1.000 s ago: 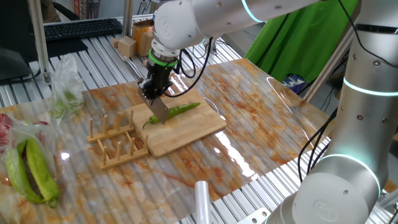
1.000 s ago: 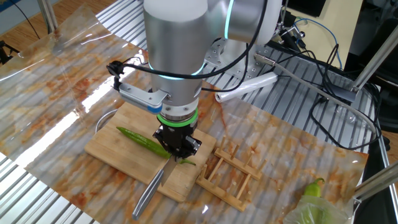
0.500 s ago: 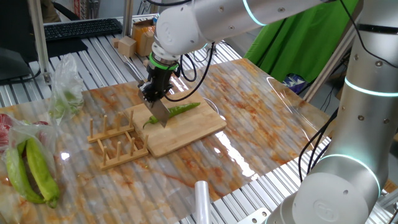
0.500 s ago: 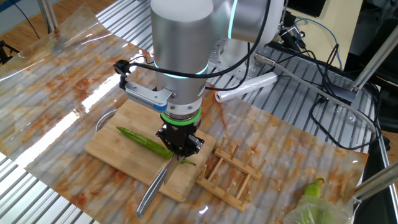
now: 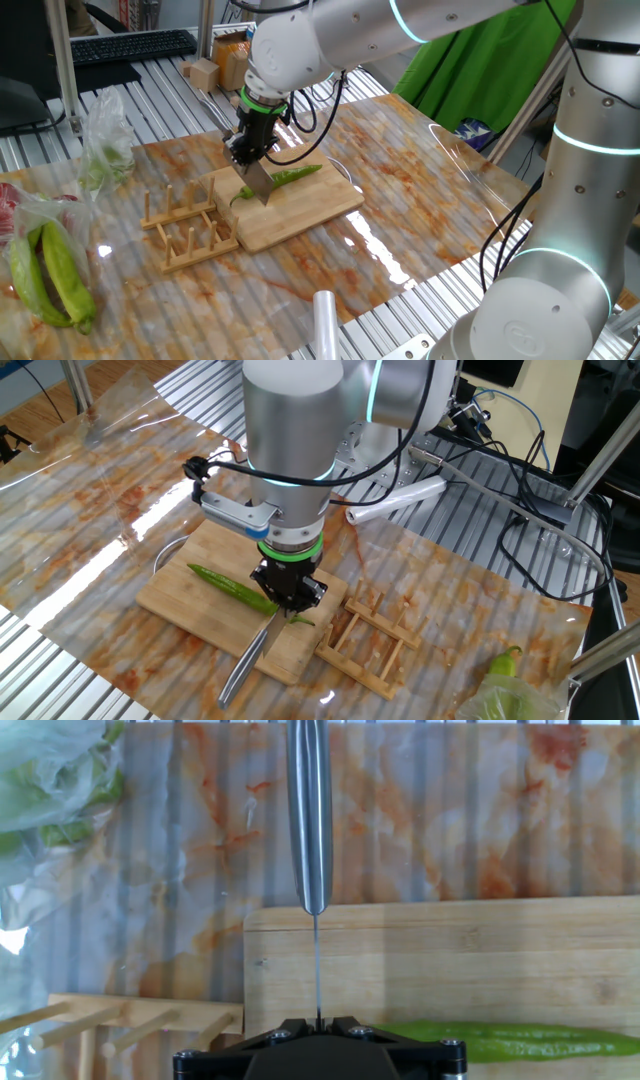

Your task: Chop the chili peppers

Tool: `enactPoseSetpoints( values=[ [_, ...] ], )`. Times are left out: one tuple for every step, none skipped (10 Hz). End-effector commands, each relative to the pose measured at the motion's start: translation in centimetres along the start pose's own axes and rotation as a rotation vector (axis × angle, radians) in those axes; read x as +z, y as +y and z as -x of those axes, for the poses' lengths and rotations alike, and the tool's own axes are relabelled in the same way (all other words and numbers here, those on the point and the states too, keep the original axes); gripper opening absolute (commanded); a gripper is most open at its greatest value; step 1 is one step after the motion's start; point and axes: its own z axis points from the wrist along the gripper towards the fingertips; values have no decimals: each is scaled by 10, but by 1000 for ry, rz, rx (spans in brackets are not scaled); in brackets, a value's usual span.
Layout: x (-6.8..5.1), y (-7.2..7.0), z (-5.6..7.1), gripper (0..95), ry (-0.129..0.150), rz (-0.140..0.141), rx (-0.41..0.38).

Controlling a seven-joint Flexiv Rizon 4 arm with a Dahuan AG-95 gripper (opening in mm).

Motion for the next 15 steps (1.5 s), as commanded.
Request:
enactPoseSetpoints(
  values=[
    [11, -1, 0, 0, 1, 5, 4],
    [21, 0, 1, 0, -2, 8, 8],
    [25, 1, 2, 0, -1, 8, 9],
    [47, 2, 4, 0, -12, 16, 18],
    [57, 2, 5, 0, -21, 13, 22],
    [60, 2, 4, 0, 7, 22, 23],
    [60, 2, 4, 0, -13, 44, 29],
    [59, 3, 4, 0, -13, 28, 28],
    [56, 4, 4, 0, -8, 35, 35],
    [55, 5, 4, 0, -5, 25, 34],
    [50, 4, 4, 0, 6, 13, 30],
    [39, 4, 3, 0, 10, 21, 35],
    [27, 5, 2, 0, 16, 19, 36],
    [19, 6, 0, 0, 18, 19, 35],
    [14, 5, -1, 0, 23, 18, 31]
  ],
)
